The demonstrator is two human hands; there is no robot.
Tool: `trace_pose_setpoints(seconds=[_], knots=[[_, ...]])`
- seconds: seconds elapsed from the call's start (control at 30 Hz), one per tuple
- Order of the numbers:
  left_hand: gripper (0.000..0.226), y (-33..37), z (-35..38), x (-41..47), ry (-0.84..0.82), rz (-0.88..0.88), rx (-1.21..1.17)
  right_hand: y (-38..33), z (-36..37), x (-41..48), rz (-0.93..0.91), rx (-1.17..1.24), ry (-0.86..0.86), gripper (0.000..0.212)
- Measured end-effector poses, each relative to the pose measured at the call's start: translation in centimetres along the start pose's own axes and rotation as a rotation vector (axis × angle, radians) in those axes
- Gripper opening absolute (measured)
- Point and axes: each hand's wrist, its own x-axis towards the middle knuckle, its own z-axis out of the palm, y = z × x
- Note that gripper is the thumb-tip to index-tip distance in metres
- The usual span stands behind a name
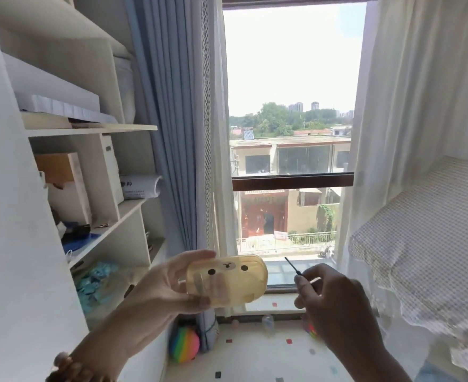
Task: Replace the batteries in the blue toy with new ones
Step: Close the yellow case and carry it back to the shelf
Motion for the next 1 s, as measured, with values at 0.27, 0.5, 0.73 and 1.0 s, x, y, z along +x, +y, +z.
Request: trace_pose_setpoints(seconds=[0.27, 0.5, 0.73, 1.0], knots=[[0.080, -1.1, -4.4, 15.8, -0.031, 0.003, -0.006, 1.6, 5.6, 15.0, -0.029, -0.023, 0.030, 0.013], [0.068, -2.5, -7.2, 27.5, 0.039, 0.015, 0.030, 3.2, 10.9, 26.7, -0.031, -0.010, -0.016, 0.013], [0.067, -4.9, -10.2, 38.0, 0.163, -0.002, 0.087, 5.2, 18.1, 39.0, -0.072, 0.046, -0.150, 0.016], [0.087, -6.3, -15.2, 44.8, 0.476, 0.036, 0.168, 3.2, 28.5, 52.3, -0.192, 0.170, -0.387, 0.018]])
